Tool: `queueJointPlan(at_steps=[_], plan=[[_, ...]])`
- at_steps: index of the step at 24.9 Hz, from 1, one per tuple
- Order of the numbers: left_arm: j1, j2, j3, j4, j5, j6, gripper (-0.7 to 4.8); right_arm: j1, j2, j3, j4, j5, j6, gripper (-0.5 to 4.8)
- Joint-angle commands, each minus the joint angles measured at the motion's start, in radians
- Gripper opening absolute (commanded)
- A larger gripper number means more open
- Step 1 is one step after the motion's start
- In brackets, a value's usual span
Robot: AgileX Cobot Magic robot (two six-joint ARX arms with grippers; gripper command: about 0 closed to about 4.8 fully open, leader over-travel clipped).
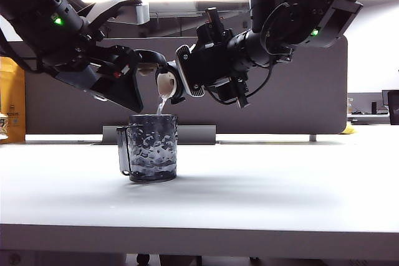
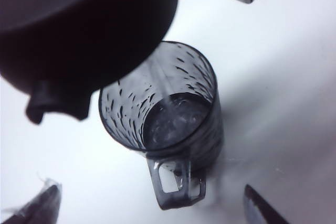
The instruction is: Pick up the black thermos, pour some water into the cup, then place the black thermos back on the table.
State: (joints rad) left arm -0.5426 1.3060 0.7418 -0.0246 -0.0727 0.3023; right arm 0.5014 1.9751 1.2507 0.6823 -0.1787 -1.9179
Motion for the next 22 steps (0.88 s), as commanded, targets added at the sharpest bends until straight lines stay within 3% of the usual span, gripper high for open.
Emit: queueJointPlan(at_steps=[1, 19, 22], plan=[[0.001, -0.002, 0.005, 0.011, -0.002, 0.005, 4.79, 0.003, -0.017, 0.011, 0.077, -0.003, -0.003, 1.35], [0.001, -0.002, 0.005, 0.003, -0.002, 0.005, 4.79, 0.008, -0.017, 0.011, 0.077, -0.003, -0.030, 1.35], [0.001, -0.002, 0.005, 0.003, -0.002, 0.005, 4.79, 0.008, -0.017, 0.011, 0.078, -0.003, 0.043, 1.35]])
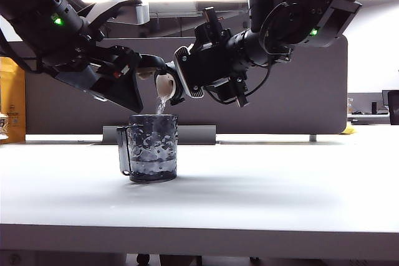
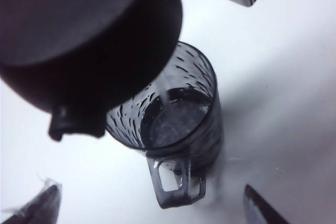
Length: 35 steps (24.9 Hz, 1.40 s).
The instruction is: Pick up the black thermos, pour some water into the cup, then place the black thermos back on the table.
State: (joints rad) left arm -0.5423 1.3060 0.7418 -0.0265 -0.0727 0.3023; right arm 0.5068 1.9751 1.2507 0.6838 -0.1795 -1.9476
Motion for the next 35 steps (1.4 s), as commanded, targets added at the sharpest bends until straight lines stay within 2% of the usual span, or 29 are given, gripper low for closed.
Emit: queueJointPlan(at_steps=[1, 7, 13, 17, 19, 21, 23, 25, 28, 32, 35], plan=[[0.001, -0.002, 0.005, 0.005, -0.002, 0.005, 4.79, 0.003, -0.017, 0.011, 0.077, -0.002, 0.149, 1.35], [0.001, -0.035, 0.006, 0.002, -0.002, 0.004, 4.79, 0.003, -0.017, 0.011, 0.076, 0.007, 0.682, 1.35], [0.001, -0.240, 0.006, 0.005, -0.002, 0.004, 4.79, 0.002, -0.044, -0.008, 0.079, 0.200, 1.249, 1.35], [0.001, -0.406, 0.006, 0.005, -0.002, 0.004, 4.79, -0.002, -0.151, -0.141, 0.076, 0.241, 1.545, 1.35], [0.001, -0.472, 0.006, -0.002, -0.001, -0.004, 4.79, -0.001, -0.222, -0.240, 0.076, 0.269, 1.654, 1.35], [0.001, -0.527, 0.005, -0.039, 0.013, -0.071, 4.79, -0.002, -0.318, -0.369, 0.077, 0.292, 1.820, 1.35], [0.001, -0.543, 0.005, -0.085, 0.033, -0.156, 4.79, -0.002, -0.387, -0.494, 0.109, 0.291, 1.909, 1.34], [0.001, -0.543, 0.003, -0.092, 0.099, -0.213, 4.79, -0.002, -0.390, -0.619, 0.296, 0.294, 1.952, 1.34], [0.001, -0.543, 0.002, -0.091, 0.140, -0.213, 4.79, -0.007, -0.388, -0.732, 0.408, 0.356, 1.951, 1.34], [0.001, -0.529, -0.011, -0.090, 0.157, -0.213, 4.79, -0.025, -0.368, -0.797, 0.487, 0.356, 1.952, 1.34], [0.001, -0.497, -0.016, -0.091, 0.175, -0.214, 4.79, -0.026, -0.235, -0.798, 0.670, 0.360, 1.967, 1.33]])
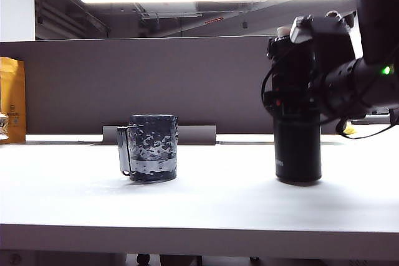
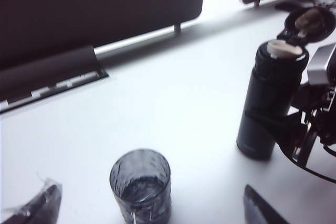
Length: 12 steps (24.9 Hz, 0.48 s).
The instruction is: Pick up the black thermos, pour some water into the cup, then place the black thermos back on the table.
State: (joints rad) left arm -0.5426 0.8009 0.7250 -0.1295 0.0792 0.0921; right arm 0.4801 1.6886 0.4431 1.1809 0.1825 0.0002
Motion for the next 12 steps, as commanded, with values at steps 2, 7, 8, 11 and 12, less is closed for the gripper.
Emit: queueJointPlan(at_steps=[2, 7, 8, 11, 12], plan=[[0.001, 0.020, 0.001, 0.010, 0.034, -0.003, 4.79, 0.001, 0.108, 0.008, 0.198, -0.001, 0.078, 1.33], [0.001, 0.024, 0.001, 0.011, 0.034, -0.003, 4.79, 0.002, 0.127, 0.006, 0.182, -0.002, 0.079, 2.10], [0.001, 0.024, 0.001, 0.011, 0.034, -0.003, 4.79, 0.002, 0.127, 0.006, 0.182, -0.002, 0.079, 3.44], [0.001, 0.024, 0.001, 0.011, 0.034, -0.003, 4.79, 0.002, 0.122, -0.001, 0.183, -0.004, 0.079, 4.79], [0.001, 0.024, 0.001, 0.011, 0.034, -0.003, 4.79, 0.002, 0.109, -0.012, 0.185, -0.005, 0.079, 4.79]])
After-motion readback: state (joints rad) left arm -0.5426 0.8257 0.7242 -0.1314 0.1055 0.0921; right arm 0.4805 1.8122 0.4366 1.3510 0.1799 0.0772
